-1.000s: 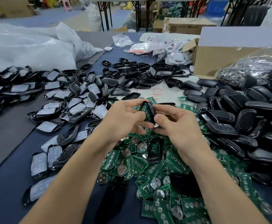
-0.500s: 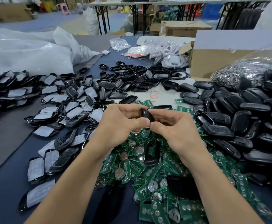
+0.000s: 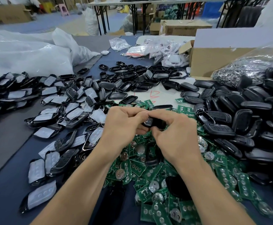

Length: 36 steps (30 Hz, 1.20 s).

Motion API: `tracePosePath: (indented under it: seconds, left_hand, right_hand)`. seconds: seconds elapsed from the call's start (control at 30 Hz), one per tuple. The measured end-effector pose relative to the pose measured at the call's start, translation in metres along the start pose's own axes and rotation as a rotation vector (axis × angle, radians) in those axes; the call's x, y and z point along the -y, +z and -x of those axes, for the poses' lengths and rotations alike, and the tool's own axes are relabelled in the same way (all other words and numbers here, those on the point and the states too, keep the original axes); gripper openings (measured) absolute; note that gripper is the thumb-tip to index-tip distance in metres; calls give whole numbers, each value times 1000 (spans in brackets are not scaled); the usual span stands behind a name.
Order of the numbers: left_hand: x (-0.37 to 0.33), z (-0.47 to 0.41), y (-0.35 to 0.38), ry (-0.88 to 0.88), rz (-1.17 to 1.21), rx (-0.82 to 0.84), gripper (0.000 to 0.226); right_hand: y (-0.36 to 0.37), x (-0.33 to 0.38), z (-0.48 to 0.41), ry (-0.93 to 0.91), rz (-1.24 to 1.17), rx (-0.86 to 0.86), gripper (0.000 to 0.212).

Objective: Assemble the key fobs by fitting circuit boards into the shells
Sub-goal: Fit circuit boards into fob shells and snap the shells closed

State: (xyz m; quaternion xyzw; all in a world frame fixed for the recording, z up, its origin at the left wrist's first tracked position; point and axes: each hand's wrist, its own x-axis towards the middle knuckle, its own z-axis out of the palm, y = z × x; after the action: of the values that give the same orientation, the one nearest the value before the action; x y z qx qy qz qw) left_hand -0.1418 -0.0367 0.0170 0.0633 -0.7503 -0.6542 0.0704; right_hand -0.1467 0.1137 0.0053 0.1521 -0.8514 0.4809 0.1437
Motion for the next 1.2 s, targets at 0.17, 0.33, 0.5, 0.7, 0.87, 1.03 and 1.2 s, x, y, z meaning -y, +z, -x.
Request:
tracePosePath:
  seconds: [0.17, 0.33, 0.5, 0.7, 0.87, 1.03, 1.2]
  left_hand:
    - [2, -1, -3, 51, -34, -33, 29]
    - [0, -2, -3, 147, -50, 38, 24]
    - [3, -1, 1, 67, -33, 20, 23]
    - [2, 0, 3, 33, 101, 11, 27]
    - [1, 1, 3, 180, 6, -42, 31]
    - [0, 2, 4, 154, 40, -10, 26]
    - [0, 1, 4, 193, 93, -4, 24]
  right_hand:
    - [-8, -5, -9, 153, -219, 43, 37]
    - [-13, -14, -15, 278, -383, 69, 36]
    - [-12, -16, -15, 268, -440, 14, 39]
    - [-11, -18, -16, 262, -528, 36, 39]
    - [-12, -18, -16, 272, -525, 99, 33]
    - [-12, -17, -16, 227, -560, 38, 39]
    - [-15, -15, -15, 235, -656, 36, 38]
